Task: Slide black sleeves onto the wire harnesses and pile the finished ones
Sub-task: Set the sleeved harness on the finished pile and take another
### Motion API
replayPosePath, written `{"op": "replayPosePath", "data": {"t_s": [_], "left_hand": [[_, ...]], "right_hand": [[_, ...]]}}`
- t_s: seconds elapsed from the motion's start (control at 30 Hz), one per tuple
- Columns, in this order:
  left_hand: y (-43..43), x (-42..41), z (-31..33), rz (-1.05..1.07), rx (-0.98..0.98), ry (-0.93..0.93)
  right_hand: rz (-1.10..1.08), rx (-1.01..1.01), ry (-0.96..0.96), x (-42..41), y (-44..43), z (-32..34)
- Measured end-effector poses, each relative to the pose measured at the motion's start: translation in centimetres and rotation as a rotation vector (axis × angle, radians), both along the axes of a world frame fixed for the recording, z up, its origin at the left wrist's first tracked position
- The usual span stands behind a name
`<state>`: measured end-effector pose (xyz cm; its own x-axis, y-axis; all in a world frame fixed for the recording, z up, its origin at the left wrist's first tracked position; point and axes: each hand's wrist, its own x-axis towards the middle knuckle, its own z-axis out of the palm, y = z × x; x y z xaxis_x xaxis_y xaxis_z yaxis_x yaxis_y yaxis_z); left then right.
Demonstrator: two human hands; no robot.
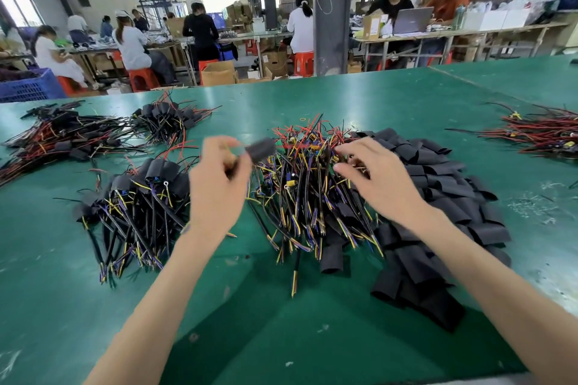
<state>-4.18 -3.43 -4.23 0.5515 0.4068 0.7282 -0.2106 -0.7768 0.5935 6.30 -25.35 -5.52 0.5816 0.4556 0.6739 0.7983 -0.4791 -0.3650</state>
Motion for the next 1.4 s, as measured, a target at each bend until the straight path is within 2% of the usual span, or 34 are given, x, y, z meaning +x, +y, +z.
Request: {"op": "replayPosePath", "data": {"t_s": [0.1, 0.17, 0.27, 0.4, 0.5, 0.57, 0.67, 0.77, 0.83, 0.97, 1.17, 1.4], "left_hand": [[3.2, -0.2, 1.0, 0.127, -0.040, -0.123], [5.4, -0.4, 1.0, 0.242, -0.105, -0.082], [7.9, -0.9, 0.0, 0.438, -0.163, 0.114], [9.5, -1.1, -1.2, 0.513, -0.101, 0.436], [9.4, -0.9, -1.5, 0.577, 0.001, 0.546], [9.2, -0.8, -1.7, 0.666, 0.046, 0.563], [8.7, -0.6, -1.8, 0.767, 0.144, 0.444], [9.0, -0.5, -2.1, 0.644, 0.334, 0.399], [9.5, -0.4, -2.5, 0.553, 0.413, 0.441], [10.2, 0.0, -3.3, 0.583, 0.329, 0.538], [10.3, -0.3, -3.1, 0.686, 0.283, 0.448], [12.5, -0.8, -3.1, 0.717, 0.211, 0.383]], "right_hand": [[-0.051, 0.003, 0.090, 1.5, -1.5, 0.7], [0.010, -0.100, 0.251, 1.9, -2.4, 1.1], [0.108, -0.295, 0.495, 2.2, -3.5, 1.4], [0.118, -0.311, 0.609, 2.8, -5.8, 2.7], [0.212, -0.659, 0.806, 3.0, -8.2, 3.5], [0.175, -0.862, 0.856, 2.9, -8.6, 3.3], [0.086, -0.939, 0.834, 3.0, -7.5, 2.7], [0.078, -0.913, 0.822, 3.2, -7.0, 2.3], [0.070, -0.881, 0.810, 3.3, -7.0, 2.2], [0.025, -0.731, 0.744, 3.7, -7.1, 2.0], [-0.018, -0.365, 0.620, 3.9, -6.5, 1.3], [-0.005, -0.328, 0.468, 3.5, -4.1, -0.1]]}}
